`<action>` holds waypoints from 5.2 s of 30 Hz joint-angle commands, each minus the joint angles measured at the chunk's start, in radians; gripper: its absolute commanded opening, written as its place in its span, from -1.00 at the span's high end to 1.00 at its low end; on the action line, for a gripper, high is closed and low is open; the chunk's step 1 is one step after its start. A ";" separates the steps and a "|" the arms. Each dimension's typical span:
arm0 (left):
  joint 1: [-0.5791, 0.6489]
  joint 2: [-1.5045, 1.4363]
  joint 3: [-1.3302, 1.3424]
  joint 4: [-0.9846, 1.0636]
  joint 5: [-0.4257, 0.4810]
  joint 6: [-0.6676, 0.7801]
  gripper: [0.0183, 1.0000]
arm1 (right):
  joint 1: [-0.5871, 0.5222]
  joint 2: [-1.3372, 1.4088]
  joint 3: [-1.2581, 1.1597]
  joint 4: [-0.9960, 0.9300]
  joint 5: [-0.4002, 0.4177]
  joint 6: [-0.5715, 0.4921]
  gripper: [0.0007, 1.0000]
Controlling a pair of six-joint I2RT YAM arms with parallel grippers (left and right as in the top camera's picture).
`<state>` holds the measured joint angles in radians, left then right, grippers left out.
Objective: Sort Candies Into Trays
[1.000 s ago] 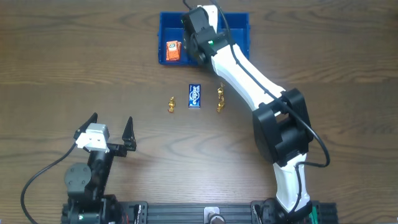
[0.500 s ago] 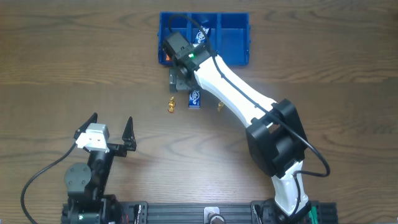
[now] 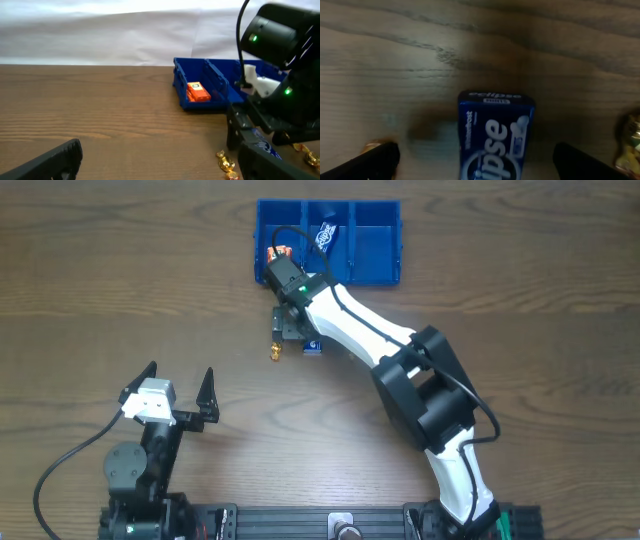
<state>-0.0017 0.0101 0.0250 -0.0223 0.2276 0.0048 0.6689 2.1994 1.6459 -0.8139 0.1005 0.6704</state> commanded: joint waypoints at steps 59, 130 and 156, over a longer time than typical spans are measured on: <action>0.003 -0.005 -0.020 -0.032 0.017 0.015 -1.00 | -0.190 0.117 0.587 -0.051 0.198 -0.227 0.93; 0.003 -0.005 -0.020 -0.032 0.017 0.015 -1.00 | 0.141 0.156 0.291 -0.231 0.060 0.118 -1.00; 0.003 -0.005 -0.020 -0.032 0.017 0.014 -0.99 | 0.136 0.182 0.291 -0.201 0.035 0.118 -0.05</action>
<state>-0.0017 0.0105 0.0250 -0.0227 0.2276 0.0048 0.8127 2.3672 1.9396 -1.0176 0.1284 0.7879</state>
